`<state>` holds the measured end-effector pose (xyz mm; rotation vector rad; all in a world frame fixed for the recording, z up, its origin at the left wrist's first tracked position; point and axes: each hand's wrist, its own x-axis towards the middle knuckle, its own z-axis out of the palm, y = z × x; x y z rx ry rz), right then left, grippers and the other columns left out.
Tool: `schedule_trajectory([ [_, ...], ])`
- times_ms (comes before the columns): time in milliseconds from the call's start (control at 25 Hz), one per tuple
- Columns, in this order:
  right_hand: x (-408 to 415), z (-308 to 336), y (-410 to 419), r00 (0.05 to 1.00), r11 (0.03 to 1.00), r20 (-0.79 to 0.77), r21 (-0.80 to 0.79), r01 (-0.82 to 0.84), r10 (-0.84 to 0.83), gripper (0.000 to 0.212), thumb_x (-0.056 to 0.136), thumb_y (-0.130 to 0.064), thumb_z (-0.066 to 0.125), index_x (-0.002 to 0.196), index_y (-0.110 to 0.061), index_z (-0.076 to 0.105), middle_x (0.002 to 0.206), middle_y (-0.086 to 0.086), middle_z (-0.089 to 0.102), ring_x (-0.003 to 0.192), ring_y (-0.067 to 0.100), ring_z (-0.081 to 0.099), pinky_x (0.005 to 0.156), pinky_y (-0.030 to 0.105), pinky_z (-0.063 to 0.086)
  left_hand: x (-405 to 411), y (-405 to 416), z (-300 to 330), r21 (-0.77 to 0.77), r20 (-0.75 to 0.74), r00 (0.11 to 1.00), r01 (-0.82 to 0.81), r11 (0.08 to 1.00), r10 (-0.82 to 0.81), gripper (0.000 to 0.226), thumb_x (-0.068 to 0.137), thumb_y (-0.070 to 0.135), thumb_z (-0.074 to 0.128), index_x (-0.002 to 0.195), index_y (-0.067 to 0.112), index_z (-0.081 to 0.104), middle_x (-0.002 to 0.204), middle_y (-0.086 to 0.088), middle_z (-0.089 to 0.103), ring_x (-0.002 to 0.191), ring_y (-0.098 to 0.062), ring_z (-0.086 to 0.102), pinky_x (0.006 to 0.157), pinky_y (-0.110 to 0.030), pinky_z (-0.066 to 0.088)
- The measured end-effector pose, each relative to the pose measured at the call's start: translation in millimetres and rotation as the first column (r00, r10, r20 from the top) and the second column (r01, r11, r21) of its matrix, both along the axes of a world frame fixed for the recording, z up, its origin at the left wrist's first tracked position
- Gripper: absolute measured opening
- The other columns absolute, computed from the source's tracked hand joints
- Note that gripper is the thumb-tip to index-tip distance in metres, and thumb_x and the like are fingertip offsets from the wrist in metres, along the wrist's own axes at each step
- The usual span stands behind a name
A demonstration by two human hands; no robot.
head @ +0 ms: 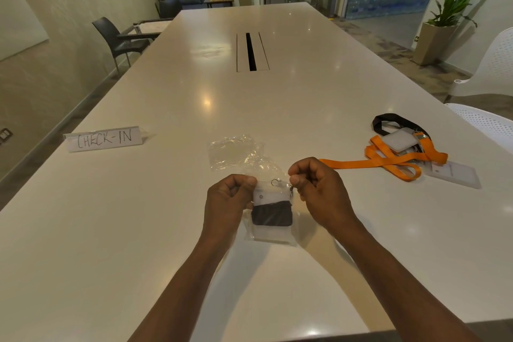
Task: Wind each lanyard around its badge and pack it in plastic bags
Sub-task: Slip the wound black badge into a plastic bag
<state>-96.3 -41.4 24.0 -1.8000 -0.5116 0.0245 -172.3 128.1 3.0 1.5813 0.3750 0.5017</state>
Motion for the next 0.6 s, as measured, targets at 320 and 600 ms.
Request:
schedule_trajectory([
  [320, 0.7, -17.2, -6.6, 0.934, 0.995, -0.356, 0.104, 0.005, 0.033, 0.004, 0.089, -0.023, 0.068, 0.087, -0.022, 0.072, 0.074, -0.009, 0.071, 0.065, 0.004, 0.063, 0.059, 0.017, 0.052, 0.2, 3.8, 3.4, -0.007, -0.009, 1.000, -0.021, 1.000, 0.020, 0.021, 0.093, 0.020, 0.066, 0.074, 0.028, 0.071, 0.075, 0.006, 0.071, 0.072, -0.009, 0.066, 0.062, -0.025, 0.055],
  [600, -2.3, -11.4, -6.8, 0.966, 0.998, -0.257, 0.066, 0.017, 0.001, 0.012, 0.091, -0.019, 0.065, 0.081, -0.021, 0.070, 0.067, -0.008, 0.066, 0.059, 0.009, 0.056, 0.059, 0.026, 0.050, -0.6, -1.7, 5.7, -0.010, 0.010, 0.999, -0.033, 0.999, 0.033, 0.017, 0.092, 0.017, 0.067, 0.076, 0.022, 0.069, 0.069, 0.009, 0.068, 0.064, -0.006, 0.059, 0.066, -0.027, 0.050],
])
